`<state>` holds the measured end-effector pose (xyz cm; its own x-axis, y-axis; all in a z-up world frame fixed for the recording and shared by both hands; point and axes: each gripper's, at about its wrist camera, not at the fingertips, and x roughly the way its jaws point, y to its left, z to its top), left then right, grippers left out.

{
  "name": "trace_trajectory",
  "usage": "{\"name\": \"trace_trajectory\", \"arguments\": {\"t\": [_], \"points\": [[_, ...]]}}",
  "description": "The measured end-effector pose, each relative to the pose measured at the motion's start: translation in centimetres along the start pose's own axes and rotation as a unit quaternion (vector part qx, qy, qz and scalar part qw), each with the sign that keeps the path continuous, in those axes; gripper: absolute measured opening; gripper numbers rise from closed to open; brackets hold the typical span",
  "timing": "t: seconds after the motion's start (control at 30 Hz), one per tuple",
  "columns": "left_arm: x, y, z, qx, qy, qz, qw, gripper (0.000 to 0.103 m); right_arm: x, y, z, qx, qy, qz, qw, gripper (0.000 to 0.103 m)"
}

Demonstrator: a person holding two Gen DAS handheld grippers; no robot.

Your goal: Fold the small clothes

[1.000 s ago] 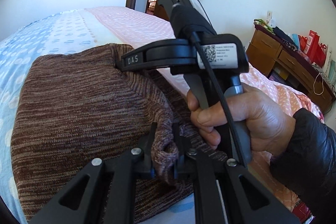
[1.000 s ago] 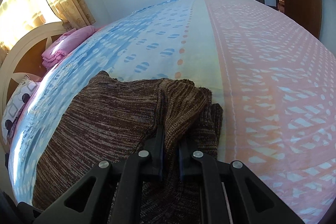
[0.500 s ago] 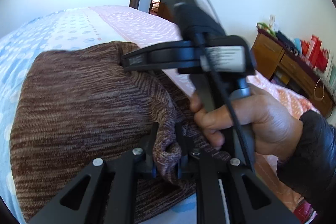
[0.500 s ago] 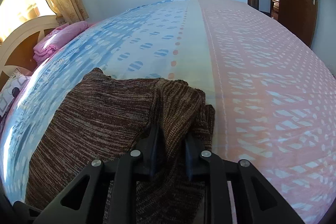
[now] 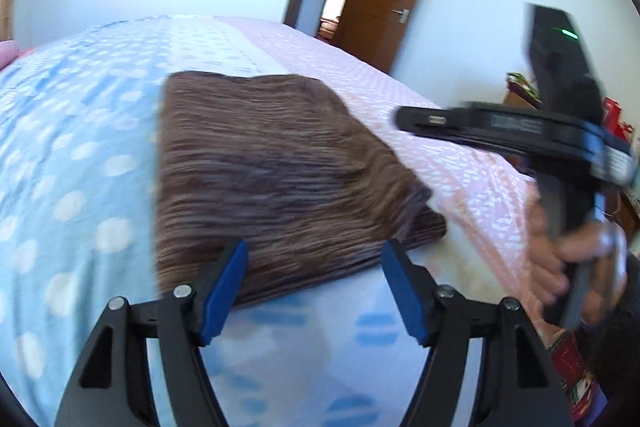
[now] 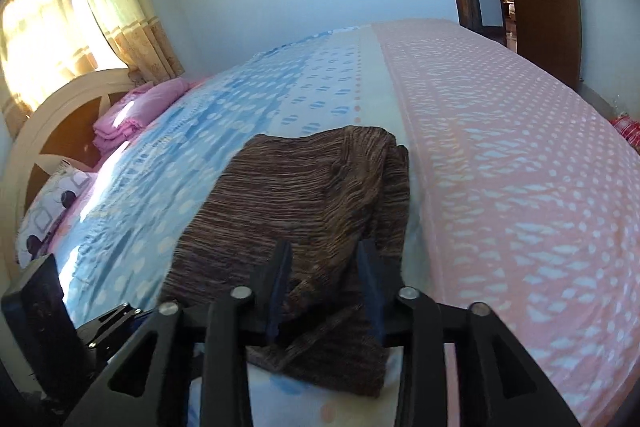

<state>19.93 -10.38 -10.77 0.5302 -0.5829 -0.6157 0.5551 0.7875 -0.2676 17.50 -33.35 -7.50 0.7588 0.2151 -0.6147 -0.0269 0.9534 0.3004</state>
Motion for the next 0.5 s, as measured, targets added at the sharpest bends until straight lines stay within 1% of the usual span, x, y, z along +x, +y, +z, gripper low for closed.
{"name": "trace_trajectory", "arguments": {"t": [0.03,0.07,0.13,0.17,0.2,0.23,0.27,0.3,0.33,0.37,0.4,0.43,0.5], "points": [[-0.4,0.5,-0.1,-0.005,-0.004,0.006,1.0000,0.072,-0.3,0.0,-0.5,0.012,0.001,0.007,1.000,0.059],[-0.8,1.2,-0.3,-0.012,-0.008,0.010,0.9998,0.072,-0.4,0.1,-1.0,0.022,0.009,0.019,1.000,0.059],[-1.4,2.2,-0.5,-0.026,-0.018,0.027,0.9991,0.072,0.2,0.3,-1.7,0.036,0.023,0.027,0.999,0.059],[-1.7,2.9,-0.6,-0.038,-0.027,0.044,0.9980,0.072,0.2,0.3,-1.7,0.036,0.023,0.027,0.999,0.059],[-1.8,3.6,-0.6,-0.052,-0.029,0.055,0.9967,0.072,1.6,0.3,-2.1,0.045,0.043,0.005,0.998,0.059],[-1.9,4.3,-0.8,-0.068,-0.026,0.056,0.9958,0.072,2.6,0.1,-2.3,0.050,0.055,-0.002,0.997,0.059],[-1.7,4.8,-0.8,-0.084,-0.019,0.050,0.9950,0.072,2.6,0.1,-2.3,0.050,0.055,-0.002,0.997,0.059],[-1.9,5.2,-1.0,-0.098,-0.016,0.047,0.9940,0.072,4.4,-0.4,-2.8,0.069,0.079,0.009,0.994,0.059],[-2.0,5.5,-1.0,-0.105,-0.016,0.048,0.9931,0.072,5.1,-0.7,-3.0,0.078,0.091,0.014,0.993,0.045],[-2.2,5.8,-0.9,-0.110,-0.019,0.052,0.9924,0.072,5.8,-0.9,-3.2,0.083,0.103,0.014,0.991,0.013],[-2.2,5.9,-0.9,-0.109,-0.020,0.055,0.9924,0.072,6.1,-1.2,-3.2,0.088,0.106,0.015,0.990,0.009],[-2.2,6.1,-0.6,-0.105,-0.022,0.060,0.9925,0.072,6.0,-1.2,-3.1,0.086,0.102,0.018,0.991,0.009],[-2.3,6.4,0.0,-0.097,-0.026,0.068,0.9927,0.072,5.1,-0.6,-2.6,0.052,0.089,0.003,0.995,0.007]]}}
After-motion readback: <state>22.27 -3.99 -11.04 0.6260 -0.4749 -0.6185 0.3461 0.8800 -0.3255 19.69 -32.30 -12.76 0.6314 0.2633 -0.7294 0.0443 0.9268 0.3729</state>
